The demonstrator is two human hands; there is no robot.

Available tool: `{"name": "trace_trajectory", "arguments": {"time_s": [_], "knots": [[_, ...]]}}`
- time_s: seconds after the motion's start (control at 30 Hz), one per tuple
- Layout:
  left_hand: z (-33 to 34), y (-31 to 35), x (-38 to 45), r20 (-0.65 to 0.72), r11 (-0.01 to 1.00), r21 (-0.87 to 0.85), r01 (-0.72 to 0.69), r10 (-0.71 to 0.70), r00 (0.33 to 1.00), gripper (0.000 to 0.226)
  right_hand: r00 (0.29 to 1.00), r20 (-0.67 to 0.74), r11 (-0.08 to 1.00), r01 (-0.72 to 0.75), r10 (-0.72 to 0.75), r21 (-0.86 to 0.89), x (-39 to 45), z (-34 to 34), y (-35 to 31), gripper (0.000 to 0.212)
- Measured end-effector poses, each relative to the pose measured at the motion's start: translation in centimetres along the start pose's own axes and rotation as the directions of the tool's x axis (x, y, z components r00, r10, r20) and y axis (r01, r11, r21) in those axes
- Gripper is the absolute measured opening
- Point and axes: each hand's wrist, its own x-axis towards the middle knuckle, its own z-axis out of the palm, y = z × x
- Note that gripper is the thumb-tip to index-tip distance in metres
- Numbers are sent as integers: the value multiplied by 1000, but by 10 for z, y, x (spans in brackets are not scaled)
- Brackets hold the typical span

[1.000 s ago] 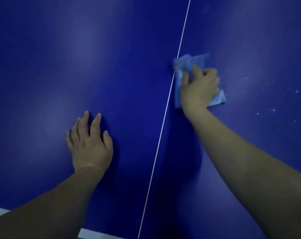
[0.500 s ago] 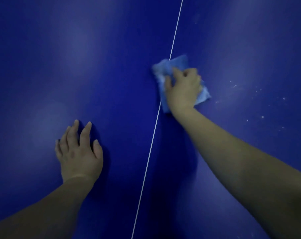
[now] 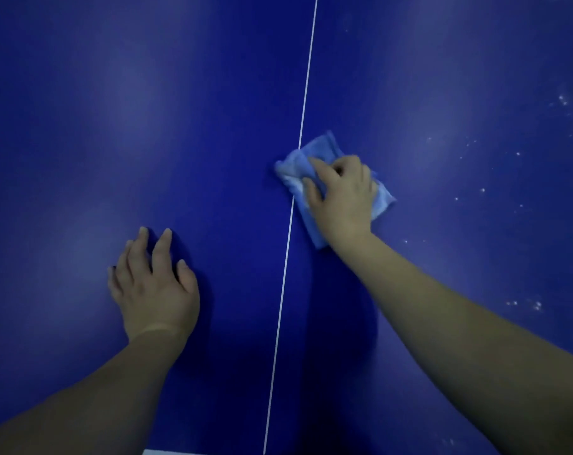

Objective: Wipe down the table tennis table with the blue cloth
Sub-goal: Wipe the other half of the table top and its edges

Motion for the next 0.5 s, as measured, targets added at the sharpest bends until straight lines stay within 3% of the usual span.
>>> {"name": "trace_trajectory", "arguments": {"time_s": [0.03, 0.1, 0.17, 0.23, 0.3, 0.37, 0.43, 0.5], "knots": [[0, 0, 0, -2, 1000, 3, -4, 4, 1000, 49, 993, 42, 994, 107, -107, -3, 11, -2, 1, 28], [0, -1, 0, -6, 1000, 2, -18, 18, 1000, 49, 991, 56, 991, 125, -122, -56, 38, -10, 19, 32], [0, -1, 0, -10, 1000, -4, -23, 23, 1000, 49, 995, -13, 987, -104, 103, -126, 50, -20, 55, 35], [0, -2, 0, -11, 1000, -12, -23, 23, 1000, 48, 899, -152, 899, -427, 410, -100, 29, -34, 82, 37], [0, -2, -1, -20, 999, -12, -35, 35, 999, 48, 803, -216, 815, -577, 556, -49, -16, -35, 72, 36], [0, -1, -1, -23, 999, -10, -48, 48, 999, 49, 878, -176, 889, -457, 446, -28, -63, -28, 37, 32], [-1, -1, -1, -28, 999, -14, -51, 50, 998, 49, 986, -50, 988, -157, 157, 1, -88, -20, 7, 30], [0, -1, -1, -32, 998, -13, -55, 55, 998, 49, 996, 37, 996, 86, -87, 7, -77, -21, 3, 29]]}}
